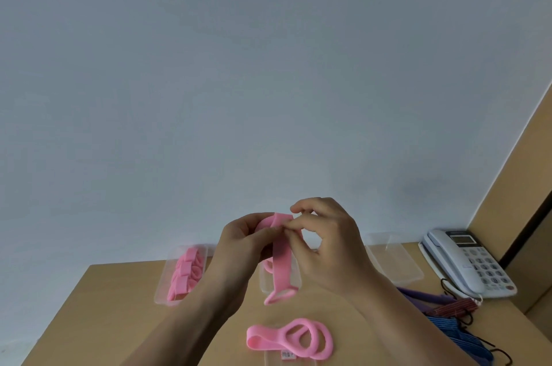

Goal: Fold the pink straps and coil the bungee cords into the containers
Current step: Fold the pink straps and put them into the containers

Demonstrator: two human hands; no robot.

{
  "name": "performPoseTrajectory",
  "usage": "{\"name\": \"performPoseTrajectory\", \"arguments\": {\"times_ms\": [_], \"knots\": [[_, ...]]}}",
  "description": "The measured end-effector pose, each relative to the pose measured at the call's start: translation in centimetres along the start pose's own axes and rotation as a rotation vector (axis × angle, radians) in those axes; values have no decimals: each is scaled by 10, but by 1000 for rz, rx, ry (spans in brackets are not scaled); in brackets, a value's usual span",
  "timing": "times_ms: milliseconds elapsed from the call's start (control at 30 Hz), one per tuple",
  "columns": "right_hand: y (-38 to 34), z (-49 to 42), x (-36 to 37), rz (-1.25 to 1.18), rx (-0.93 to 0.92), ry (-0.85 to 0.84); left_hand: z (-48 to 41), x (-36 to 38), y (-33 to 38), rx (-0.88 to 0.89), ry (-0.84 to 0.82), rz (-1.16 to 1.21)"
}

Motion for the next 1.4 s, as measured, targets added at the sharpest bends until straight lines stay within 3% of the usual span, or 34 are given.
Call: {"name": "performPoseTrajectory", "arguments": {"times_ms": [200,400,567,833,1400], "knots": [[17,-2,11,-32,189,-152,3,2,-4,57,42,-136],[13,2,20,-8,160,-273,5,1,-12,88,58,-164],[10,3,14,8,136,-199,6,-5,-20,-21,159,-99],[-5,-3,-1,52,16,-25,10,0,-27,-131,124,-77],[-16,6,-7,77,-100,47,18,5,-5,-24,84,69]]}}
Point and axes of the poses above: each hand's wrist, its own z-axis away from the middle knuckle, its own x-axis out of the palm, y = z × x, the point moved 9 cm from there along -z, towards the middle knuckle, and after that the axes turned 13 degrees about y, right-handed, at the moved point
